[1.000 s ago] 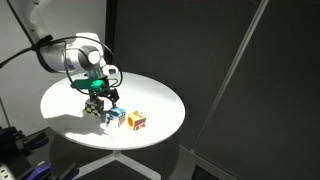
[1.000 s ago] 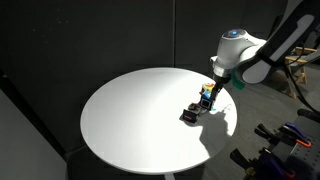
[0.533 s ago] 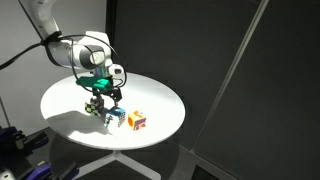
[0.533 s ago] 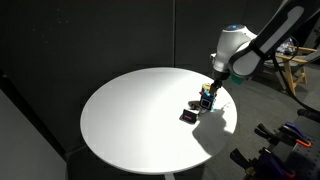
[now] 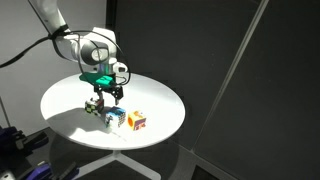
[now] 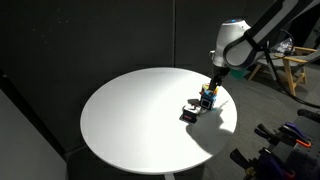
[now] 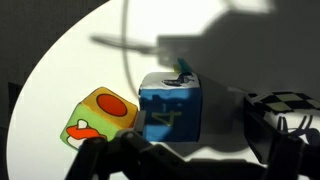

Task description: Move the middle square toy backwards then flip it over to the left.

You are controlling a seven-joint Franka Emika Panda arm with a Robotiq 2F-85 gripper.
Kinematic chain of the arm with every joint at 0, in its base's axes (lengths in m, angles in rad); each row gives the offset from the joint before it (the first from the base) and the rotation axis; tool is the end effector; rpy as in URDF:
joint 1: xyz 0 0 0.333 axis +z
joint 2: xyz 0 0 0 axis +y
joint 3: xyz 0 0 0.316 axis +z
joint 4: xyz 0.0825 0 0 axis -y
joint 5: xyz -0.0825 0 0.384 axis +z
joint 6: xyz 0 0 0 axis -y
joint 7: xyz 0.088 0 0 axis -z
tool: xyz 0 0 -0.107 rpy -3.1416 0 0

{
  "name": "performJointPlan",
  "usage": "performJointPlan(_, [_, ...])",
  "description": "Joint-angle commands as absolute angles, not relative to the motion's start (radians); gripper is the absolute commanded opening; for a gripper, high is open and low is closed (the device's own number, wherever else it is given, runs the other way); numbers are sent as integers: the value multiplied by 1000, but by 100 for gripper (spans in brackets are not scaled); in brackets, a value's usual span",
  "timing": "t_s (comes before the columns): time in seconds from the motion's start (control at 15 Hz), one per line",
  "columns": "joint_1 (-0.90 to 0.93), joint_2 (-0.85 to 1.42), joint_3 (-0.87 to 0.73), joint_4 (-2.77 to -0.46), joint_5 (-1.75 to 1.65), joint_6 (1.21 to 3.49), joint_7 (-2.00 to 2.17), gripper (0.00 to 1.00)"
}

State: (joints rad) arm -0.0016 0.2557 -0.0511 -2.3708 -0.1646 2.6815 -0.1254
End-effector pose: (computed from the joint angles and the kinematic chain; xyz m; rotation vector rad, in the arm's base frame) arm 0.5136 -0.0225 0.2222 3.0279 0.3349 0.0702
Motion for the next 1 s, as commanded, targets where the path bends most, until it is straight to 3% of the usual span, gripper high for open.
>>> performJointPlan(0.0, [-29, 254, -40, -2338, -142, 2632, -158, 100])
performJointPlan(0.93, [-44, 360, -82, -2269, -167, 2615, -128, 100])
